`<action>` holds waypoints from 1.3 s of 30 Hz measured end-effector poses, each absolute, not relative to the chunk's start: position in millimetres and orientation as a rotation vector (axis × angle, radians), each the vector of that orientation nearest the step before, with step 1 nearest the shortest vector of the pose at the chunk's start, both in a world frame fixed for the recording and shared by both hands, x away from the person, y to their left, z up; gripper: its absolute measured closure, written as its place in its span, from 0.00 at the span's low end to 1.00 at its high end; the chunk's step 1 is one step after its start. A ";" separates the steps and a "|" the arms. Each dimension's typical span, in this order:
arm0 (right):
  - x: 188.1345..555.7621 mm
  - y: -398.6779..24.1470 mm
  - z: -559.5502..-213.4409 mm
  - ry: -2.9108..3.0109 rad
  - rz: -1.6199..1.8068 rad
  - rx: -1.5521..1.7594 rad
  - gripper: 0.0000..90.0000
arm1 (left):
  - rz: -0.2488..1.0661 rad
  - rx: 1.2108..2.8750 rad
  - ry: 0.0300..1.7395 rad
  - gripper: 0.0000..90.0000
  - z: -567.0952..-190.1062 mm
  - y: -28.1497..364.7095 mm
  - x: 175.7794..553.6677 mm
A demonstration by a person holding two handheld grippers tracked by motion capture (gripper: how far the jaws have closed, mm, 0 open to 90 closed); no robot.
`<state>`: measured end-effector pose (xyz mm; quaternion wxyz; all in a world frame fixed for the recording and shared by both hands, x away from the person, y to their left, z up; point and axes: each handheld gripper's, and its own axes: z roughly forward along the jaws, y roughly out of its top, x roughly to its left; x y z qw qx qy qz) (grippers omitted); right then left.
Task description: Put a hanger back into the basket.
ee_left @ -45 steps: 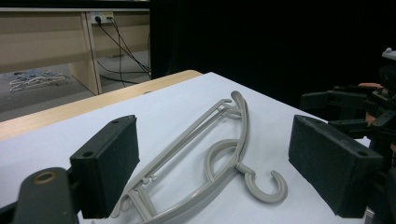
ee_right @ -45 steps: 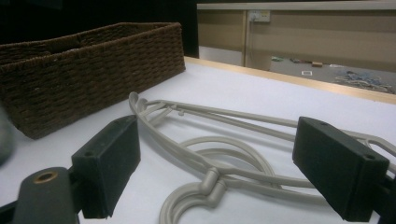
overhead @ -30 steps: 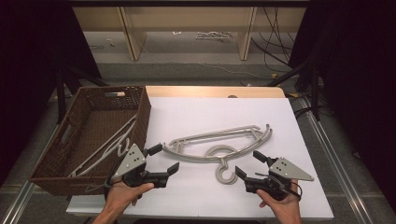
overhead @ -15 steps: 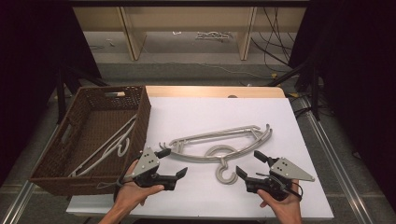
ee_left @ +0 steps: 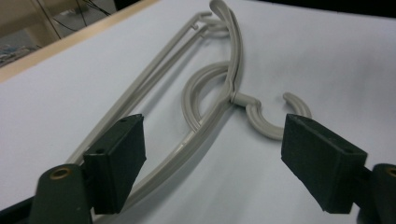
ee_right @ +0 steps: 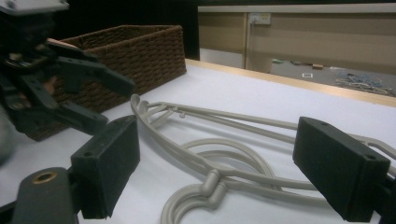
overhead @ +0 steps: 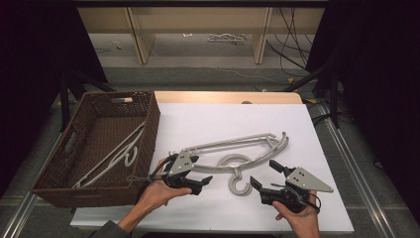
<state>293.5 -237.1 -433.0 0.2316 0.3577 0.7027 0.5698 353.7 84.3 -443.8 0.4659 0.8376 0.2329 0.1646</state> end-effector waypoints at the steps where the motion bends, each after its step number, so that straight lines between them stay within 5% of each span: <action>1: 293.5 -237.1 -433.1 1.933 1.567 0.982 0.18 | 0.400 2.071 0.567 0.24 -445.8 79.8 356.4; 19: 294.1 -235.8 -433.6 1.953 1.559 0.975 0.18 | 0.375 2.320 0.517 0.26 -464.5 49.0 396.8; 39: 294.6 -236.2 -433.3 1.944 1.570 0.975 0.18 | 0.270 2.464 0.469 0.53 -473.2 28.2 415.5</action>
